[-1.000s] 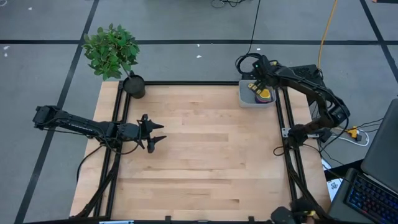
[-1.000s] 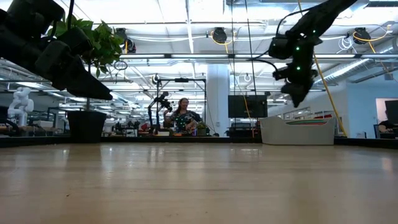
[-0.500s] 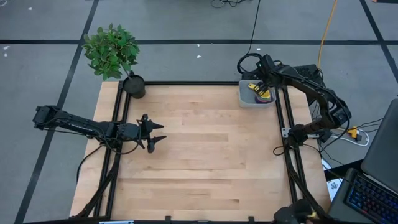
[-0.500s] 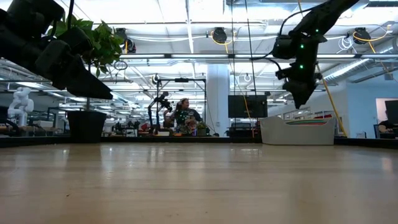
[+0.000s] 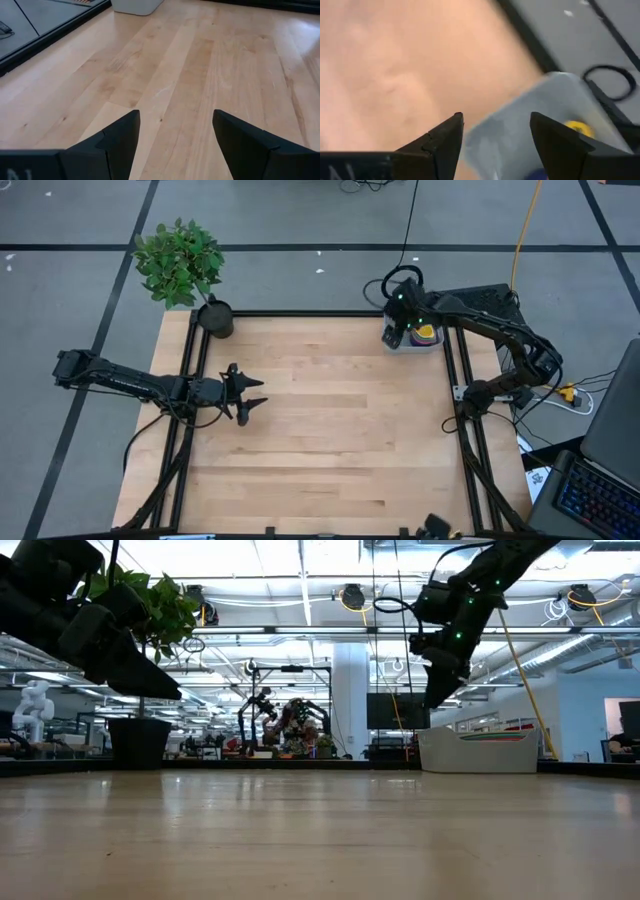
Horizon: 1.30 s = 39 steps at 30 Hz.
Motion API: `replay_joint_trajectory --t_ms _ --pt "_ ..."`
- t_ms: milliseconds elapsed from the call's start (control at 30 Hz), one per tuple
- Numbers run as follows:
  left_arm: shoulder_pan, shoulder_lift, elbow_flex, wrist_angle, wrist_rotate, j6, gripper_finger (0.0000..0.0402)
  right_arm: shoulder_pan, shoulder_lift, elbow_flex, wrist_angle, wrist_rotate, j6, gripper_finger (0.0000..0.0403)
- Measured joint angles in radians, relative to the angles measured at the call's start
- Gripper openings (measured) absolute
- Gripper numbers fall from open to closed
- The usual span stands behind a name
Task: Nest measuring cups in basket
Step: Adjust the gray bin
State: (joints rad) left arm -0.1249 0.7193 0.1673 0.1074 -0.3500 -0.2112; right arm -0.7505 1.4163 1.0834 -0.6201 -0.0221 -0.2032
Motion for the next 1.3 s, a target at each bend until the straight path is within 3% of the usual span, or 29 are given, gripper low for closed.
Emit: replay_joint_trajectory --t_ms 200,333,433,633,1000,1300 --pt "0.0 0.0 0.0 -0.001 0.0 0.008 0.0255 0.107 0.026 -0.057 0.064 0.009 -0.084 0.0221" --pt "0.0 0.0 0.0 -0.006 0.0 0.018 0.0255 0.135 0.036 -0.084 0.15 0.025 -0.119 0.0198" --pt "0.0 0.0 0.0 -0.006 0.0 0.02 0.0255 0.149 0.039 -0.1 0.206 0.058 -0.145 0.0156" --pt "0.0 0.0 0.0 -0.008 -0.001 0.039 0.0255 0.141 0.061 -0.113 0.196 0.131 -0.19 0.0014" --pt "0.0 0.001 0.0 -0.018 -0.011 0.035 0.0255 0.139 0.171 -0.114 0.173 0.205 -0.184 0.0" --pt "0.0 0.001 0.0 -0.029 -0.012 0.014 0.0255 0.132 0.187 -0.114 0.191 0.216 -0.188 0.0"
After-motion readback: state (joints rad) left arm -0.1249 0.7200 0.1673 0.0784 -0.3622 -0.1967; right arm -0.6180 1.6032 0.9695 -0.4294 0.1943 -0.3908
